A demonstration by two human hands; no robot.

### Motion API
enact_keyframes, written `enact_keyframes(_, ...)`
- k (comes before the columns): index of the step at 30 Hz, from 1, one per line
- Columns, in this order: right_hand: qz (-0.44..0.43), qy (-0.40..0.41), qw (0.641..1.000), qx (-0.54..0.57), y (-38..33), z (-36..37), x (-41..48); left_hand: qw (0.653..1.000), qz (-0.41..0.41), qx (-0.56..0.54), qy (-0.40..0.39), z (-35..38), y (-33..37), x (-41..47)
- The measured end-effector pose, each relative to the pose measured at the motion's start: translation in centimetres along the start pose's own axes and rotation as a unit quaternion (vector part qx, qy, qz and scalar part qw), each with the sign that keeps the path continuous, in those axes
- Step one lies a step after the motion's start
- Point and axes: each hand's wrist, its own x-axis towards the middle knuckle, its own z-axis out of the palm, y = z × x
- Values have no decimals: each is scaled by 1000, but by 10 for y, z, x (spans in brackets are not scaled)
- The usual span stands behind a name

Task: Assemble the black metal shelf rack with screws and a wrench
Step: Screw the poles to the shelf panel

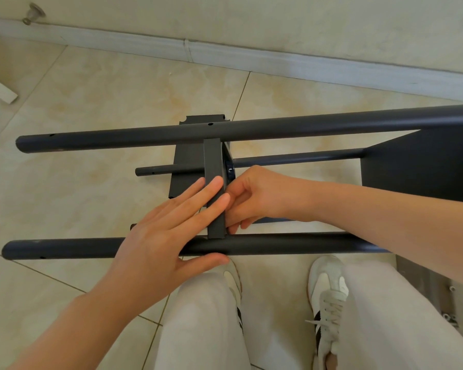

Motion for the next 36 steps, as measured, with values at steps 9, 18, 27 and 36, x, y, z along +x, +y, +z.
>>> enact_keyframes(9,12,-17,999,36,7,-2,2,999,30,40,18,4,1,0)
enact_keyframes(18,69,-48,996,40,6,-2,7,999,28,27,11,2,2,0)
enact_keyframes(27,142,-104,983,59,5,-3,13,999,28,19,21,2,5,-2)
enact_keyframes(36,176,-102,977,55,7,-2,17,999,25,19,18,4,5,-4)
